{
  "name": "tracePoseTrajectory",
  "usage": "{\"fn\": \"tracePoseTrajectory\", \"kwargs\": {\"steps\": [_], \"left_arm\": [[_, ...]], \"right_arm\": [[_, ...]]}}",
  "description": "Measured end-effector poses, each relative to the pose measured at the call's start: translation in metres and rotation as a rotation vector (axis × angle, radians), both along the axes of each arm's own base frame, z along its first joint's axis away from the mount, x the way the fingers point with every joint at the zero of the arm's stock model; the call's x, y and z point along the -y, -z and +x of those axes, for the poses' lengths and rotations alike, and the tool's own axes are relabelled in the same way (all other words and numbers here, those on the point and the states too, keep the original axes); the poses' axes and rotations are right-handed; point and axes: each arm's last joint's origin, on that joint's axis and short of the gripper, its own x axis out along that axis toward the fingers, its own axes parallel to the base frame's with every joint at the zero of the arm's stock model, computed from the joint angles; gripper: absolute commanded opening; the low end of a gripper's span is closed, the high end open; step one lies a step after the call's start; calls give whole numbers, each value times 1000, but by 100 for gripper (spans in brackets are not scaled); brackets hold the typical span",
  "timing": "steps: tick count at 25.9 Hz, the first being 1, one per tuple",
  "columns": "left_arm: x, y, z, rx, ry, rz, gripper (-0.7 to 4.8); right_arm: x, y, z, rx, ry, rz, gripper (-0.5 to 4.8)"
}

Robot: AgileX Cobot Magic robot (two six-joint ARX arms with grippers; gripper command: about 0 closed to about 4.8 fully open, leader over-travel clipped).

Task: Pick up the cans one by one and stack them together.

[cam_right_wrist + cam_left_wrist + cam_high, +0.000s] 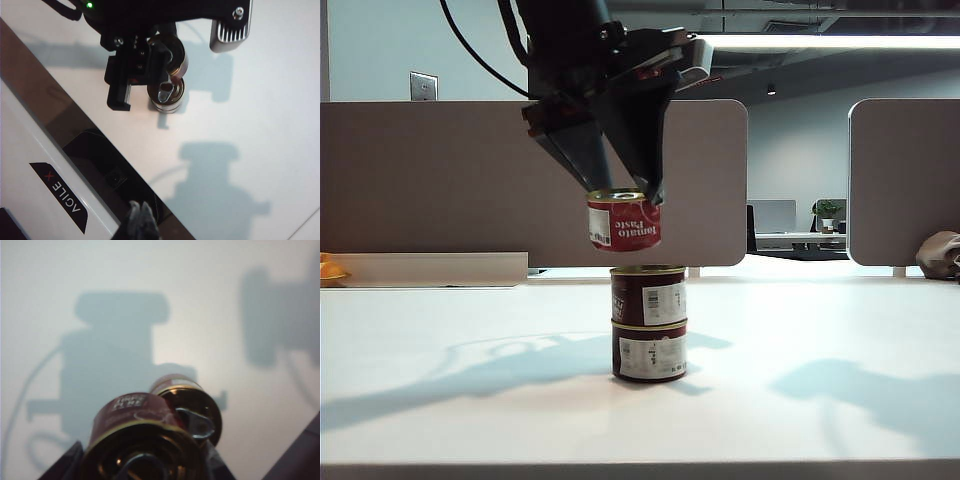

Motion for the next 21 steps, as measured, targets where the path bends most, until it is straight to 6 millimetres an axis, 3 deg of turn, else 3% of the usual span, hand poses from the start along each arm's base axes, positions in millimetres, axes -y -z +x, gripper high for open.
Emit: {"fn": "tracePoseTrajectory", "kwargs": {"steps": [17,19,21], "left_arm": [[16,17,-5,-86,60,6,156],[16,17,-5,-86,60,5,201],[16,17,-4,-80,56,10,296]], "right_arm": [[0,0,1,10,11,-10,-1],[0,0,1,9,11,-10,-1],[0,0,0,10,11,-10,-1]]}}
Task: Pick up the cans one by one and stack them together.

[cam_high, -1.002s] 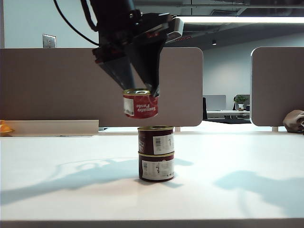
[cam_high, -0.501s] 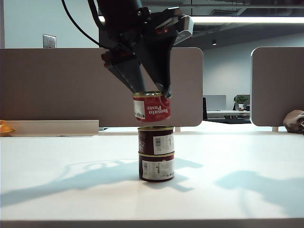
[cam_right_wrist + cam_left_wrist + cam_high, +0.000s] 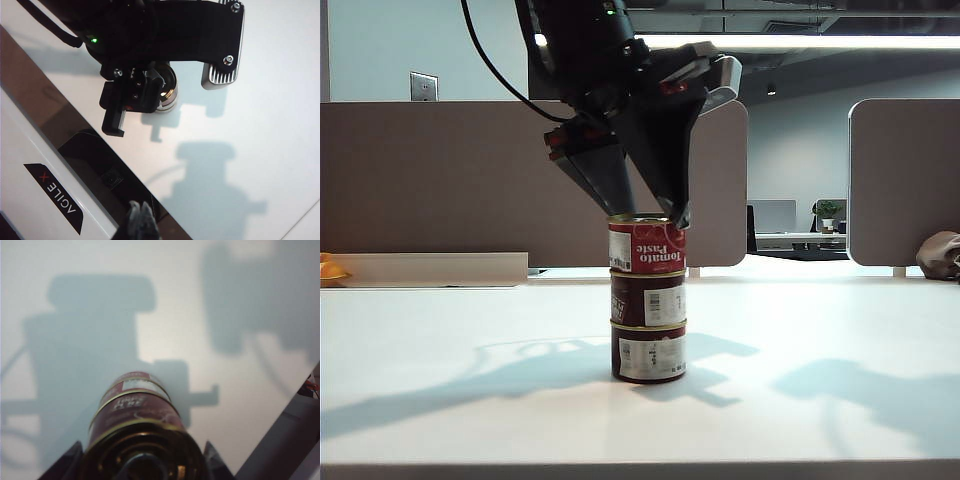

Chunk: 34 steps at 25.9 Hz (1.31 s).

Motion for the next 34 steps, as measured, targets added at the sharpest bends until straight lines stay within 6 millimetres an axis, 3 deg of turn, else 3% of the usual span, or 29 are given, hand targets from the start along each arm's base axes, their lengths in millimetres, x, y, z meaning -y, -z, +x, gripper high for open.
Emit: {"fn": "tracePoseTrajectory", "kwargs": {"steps": [12,16,25,26,28,31,34], "left_arm": [[1,0,1,21,-10,14,313],[1,0,1,21,-10,14,377],[-5,-15,-4,51,-13,-13,371],[-6,-19,-5,57,-13,-19,347],[-9,-36,-7,87,-14,-50,181],[-14,-51,-13,111,-15,-77,19],[-21,-63,-19,125,-30,-102,-5]], "right_arm": [[0,0,0,0,0,0,0],[0,0,0,0,0,0,0],[0,0,0,1,1,-1,22],[0,0,0,1,0,-1,22],[0,0,0,1,0,-1,21],[0,0,0,1,0,-1,-5],[0,0,0,2,-1,-2,-6]]}}
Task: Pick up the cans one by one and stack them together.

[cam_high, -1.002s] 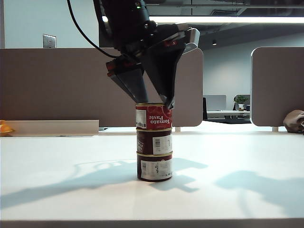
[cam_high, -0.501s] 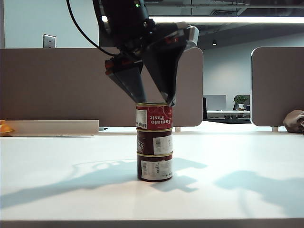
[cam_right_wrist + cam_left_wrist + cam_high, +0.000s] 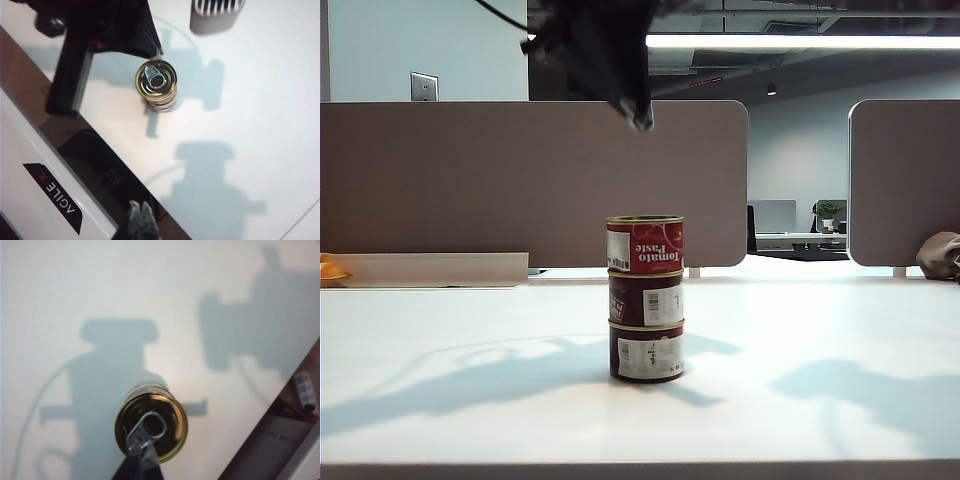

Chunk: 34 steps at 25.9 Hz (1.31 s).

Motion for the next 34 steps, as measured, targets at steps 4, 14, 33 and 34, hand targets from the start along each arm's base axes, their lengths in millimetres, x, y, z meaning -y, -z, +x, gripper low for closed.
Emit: {"fn": "tracePoseTrajectory", "kwargs": {"steps": [4,14,33,34], "left_arm": [[-9,-17,-9,30,-20,-48,-5],[-53,-85,-47,283,-143,-244,-5],[-65,-45,-32,565,-27,-355,-4],[-63,-39,-29,548,-5,-369,-4]], "right_arm": [[-1,-1,1,19,-6,13,-6],[8,-13,-8,221,-22,196,-6],[-19,69,71,471,82,277,0],[-23,76,77,465,99,250,0]]}}
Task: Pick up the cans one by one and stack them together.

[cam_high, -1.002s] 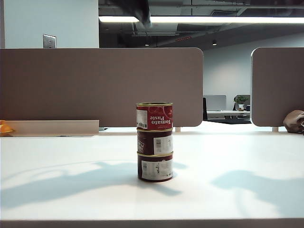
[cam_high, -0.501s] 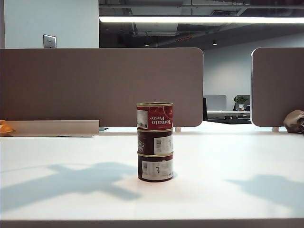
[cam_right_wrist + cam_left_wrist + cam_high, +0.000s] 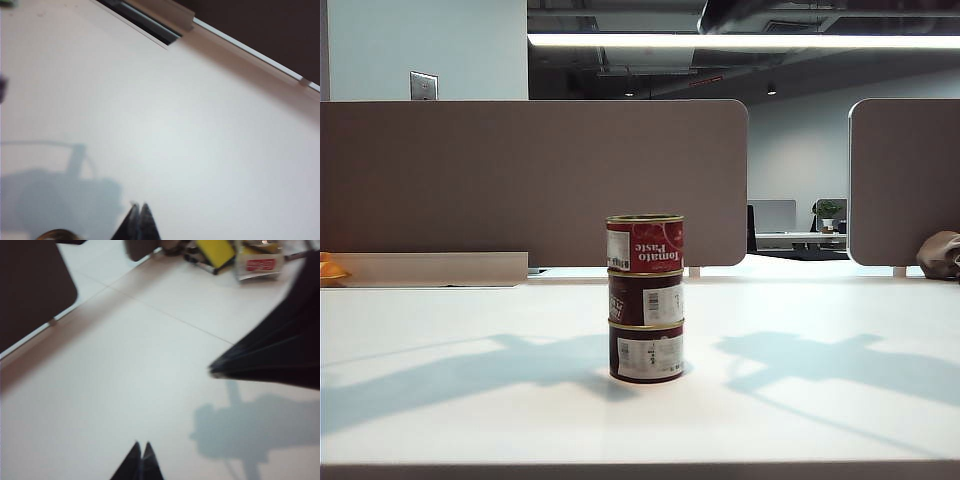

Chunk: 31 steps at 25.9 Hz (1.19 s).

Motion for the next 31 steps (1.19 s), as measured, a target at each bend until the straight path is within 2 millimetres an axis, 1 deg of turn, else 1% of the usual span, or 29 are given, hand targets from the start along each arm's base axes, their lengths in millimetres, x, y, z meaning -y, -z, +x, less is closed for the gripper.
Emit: {"fn": "tracePoseTrajectory", "kwargs": {"steps": [2,6,26,28,31], "left_arm": [[1,1,1,-5,8,-1,-4],[1,-1,2,11,6,-15,-4],[1,-2,1,12,6,-17,-4],[-2,-4,-1,16,6,-20,-4],[-11,-16,-12,54,6,-52,-4]], "right_arm": [[-2,4,4,9,42,-20,0],[-2,1,10,62,106,-12,0],[-2,-1,9,72,107,-5,0],[-2,-1,9,73,108,-3,0],[0,-4,6,80,104,5,0]]}}
